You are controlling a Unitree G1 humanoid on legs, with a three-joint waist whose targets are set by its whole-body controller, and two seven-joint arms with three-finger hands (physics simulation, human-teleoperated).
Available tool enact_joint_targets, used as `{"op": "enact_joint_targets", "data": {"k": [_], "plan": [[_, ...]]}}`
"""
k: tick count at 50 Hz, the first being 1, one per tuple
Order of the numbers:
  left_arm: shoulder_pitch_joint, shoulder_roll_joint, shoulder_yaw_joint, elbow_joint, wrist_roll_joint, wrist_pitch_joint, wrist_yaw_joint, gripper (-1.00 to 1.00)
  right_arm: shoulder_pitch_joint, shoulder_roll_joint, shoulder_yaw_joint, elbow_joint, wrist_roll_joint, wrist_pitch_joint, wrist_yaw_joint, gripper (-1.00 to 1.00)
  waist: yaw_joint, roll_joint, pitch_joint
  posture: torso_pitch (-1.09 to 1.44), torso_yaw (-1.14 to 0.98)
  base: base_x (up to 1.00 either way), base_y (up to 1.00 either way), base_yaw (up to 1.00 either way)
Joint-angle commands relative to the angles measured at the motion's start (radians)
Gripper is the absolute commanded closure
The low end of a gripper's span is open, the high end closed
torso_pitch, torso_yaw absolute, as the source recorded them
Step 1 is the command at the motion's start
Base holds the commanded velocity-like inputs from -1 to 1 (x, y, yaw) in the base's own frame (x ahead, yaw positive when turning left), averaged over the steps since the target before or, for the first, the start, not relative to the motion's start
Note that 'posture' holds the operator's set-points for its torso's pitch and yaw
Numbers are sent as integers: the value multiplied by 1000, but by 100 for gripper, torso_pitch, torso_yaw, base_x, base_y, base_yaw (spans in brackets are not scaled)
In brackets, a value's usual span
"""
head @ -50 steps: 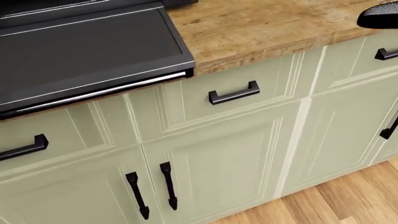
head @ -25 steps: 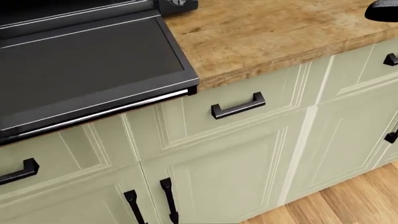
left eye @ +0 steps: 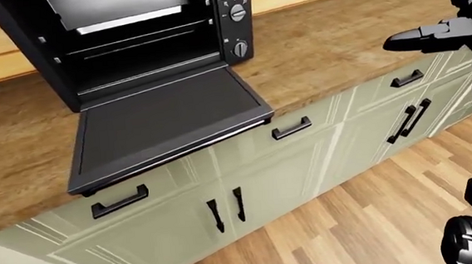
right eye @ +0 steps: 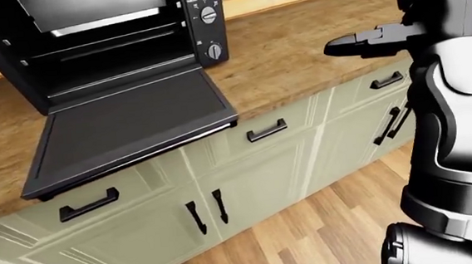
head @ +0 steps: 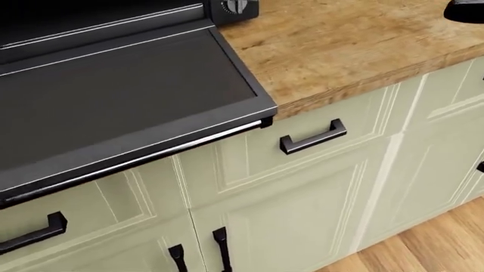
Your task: Close the toaster oven door.
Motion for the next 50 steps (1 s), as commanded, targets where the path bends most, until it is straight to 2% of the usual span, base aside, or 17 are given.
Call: {"op": "enact_joint_targets", "data": {"k": [1, 4, 9, 11, 12, 13, 16, 19, 22, 23, 24, 26, 28, 30, 31, 49, 50], "plan": [[-22, 23, 8, -21, 1, -16, 1, -100, -34, -25, -16, -19, 3, -19, -3, -100, -9, 14, -21, 0, 0, 0, 23, 0], [-22, 25, 8, -21, 0, -15, 1, -100, -33, -25, -15, -19, 5, -19, -3, -100, -7, -17, -26, 0, 0, 0, 23, 0], [-17, 21, 8, -21, 4, -18, -1, -100, -31, -26, -15, -21, 6, -21, -2, -100, -8, -68, -16, 0, 0, 0, 22, 0], [-18, 22, 9, -22, 4, -17, -1, -100, -27, -24, -13, -23, 4, -24, -2, -100, -7, -100, -17, 0, 0, 0, 20, 0], [-17, 21, 9, -22, 5, -18, -1, -100, -25, -23, -13, -23, 3, -26, -1, -100, -6, -128, -25, 0, 0, 0, 20, 0], [-16, 21, 9, -22, 6, -18, -2, -100, -26, -23, -13, -22, 3, -26, -1, -100, -11, -106, -19, 0, 0, 0, 19, 0], [-15, 21, 10, -23, 7, -19, -3, -100, -26, -23, -13, -23, 2, -26, 0, -100, -9, -111, -29, 0, 0, 0, 19, 0], [-14, 21, 11, -25, 7, -18, -4, -100, -23, -22, -13, -25, -1, -28, 1, -100, -5, -87, -26, 0, 0, 0, 16, 0], [-13, 21, 12, -27, 8, -16, -4, -100, -20, -21, -12, -26, -6, -35, 5, -100, -9, -42, -12, 0, 0, 0, 12, 0], [-14, 22, 13, -28, 7, -14, -4, -100, -18, -21, -11, -27, -8, -39, 8, -100, -11, -15, -14, 0, 0, 0, 7, 0], [-13, 22, 13, -29, 7, -13, -4, -100, -15, -20, -10, -29, -11, -42, 11, -100, -17, 24, -15, 0, 0, 0, 2, 0], [-13, 22, 14, -29, 7, -13, -4, -100, -14, -19, -11, -29, -13, -44, 14, -100, -18, -3, 5, 0, 0, 0, 2, 0], [-13, 23, 14, -28, 7, -14, -5, -100, -14, -18, -11, -30, -15, -45, 16, -100, -13, -22, -1, 0, 0, 0, 1, 0], [-13, 24, 15, -29, 6, -13, -4, -100, -13, -18, -11, -33, -17, -45, 18, -100, -7, -61, -5, 0, 0, 0, 1, 0], [-13, 24, 15, -29, 6, -14, -4, -100, -12, -17, -12, -34, -18, -46, 19, -100, -13, -68, 0, 0, 0, 0, 0, 0], [-15, 25, 14, -29, 5, -11, -3, -100, -12, -13, -12, -34, -24, -49, 27, -100, -2, -56, -15, 0, 0, 1, 0, 0], [-15, 25, 14, -30, 5, -11, -3, -100, -12, -12, -12, -34, -24, -50, 28, -100, -3, -53, -33, 0, 0, 7, 0, 0]]}}
